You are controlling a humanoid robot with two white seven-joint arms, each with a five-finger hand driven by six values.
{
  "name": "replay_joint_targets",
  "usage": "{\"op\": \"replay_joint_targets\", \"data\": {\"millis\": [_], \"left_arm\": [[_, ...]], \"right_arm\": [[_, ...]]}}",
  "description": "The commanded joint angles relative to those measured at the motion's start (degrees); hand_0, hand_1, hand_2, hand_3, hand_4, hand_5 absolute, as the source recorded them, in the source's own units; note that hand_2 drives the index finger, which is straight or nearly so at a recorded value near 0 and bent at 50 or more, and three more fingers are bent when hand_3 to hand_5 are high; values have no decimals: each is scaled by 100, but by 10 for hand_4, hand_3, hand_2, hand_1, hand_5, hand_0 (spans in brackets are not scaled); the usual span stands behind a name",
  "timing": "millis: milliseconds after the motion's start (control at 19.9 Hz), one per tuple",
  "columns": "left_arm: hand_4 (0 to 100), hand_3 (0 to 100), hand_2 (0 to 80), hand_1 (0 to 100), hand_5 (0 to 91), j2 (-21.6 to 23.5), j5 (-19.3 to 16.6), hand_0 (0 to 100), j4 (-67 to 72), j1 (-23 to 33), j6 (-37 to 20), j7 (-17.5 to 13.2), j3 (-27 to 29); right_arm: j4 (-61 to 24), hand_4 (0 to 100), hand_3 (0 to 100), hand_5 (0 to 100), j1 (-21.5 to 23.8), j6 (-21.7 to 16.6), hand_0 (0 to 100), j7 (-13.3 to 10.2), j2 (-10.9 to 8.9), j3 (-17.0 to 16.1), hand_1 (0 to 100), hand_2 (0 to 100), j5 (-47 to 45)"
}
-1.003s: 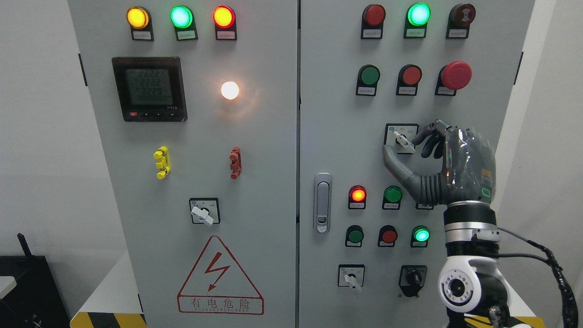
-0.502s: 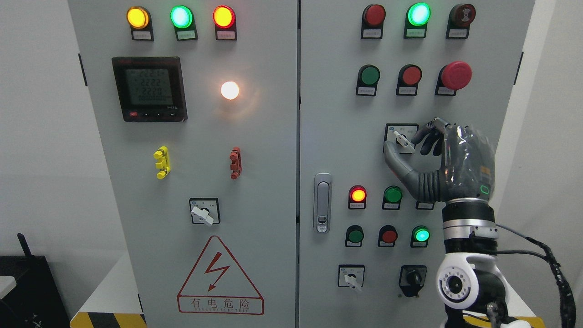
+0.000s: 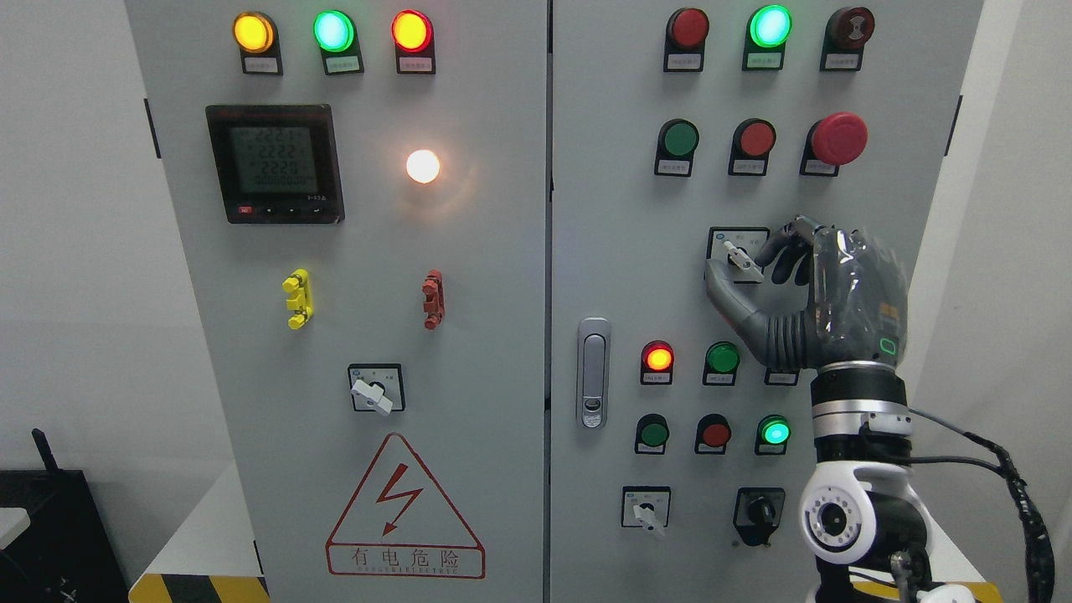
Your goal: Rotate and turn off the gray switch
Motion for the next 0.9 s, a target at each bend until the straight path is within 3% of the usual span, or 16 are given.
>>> {"op": "replay_joint_targets", "data": {"millis": [0, 853], "left_arm": [[0, 0, 0, 389, 0, 0, 0, 120, 79, 0, 4, -16, -9], [0, 0, 0, 389, 0, 0, 0, 120, 79, 0, 4, -16, -9]], "right_arm": [[58, 859, 823, 1000, -9, 40, 207, -2, 0, -188, 443, 636, 3], [85, 856, 832, 1000, -18, 49, 260, -2, 0, -188, 455, 643, 11]]}}
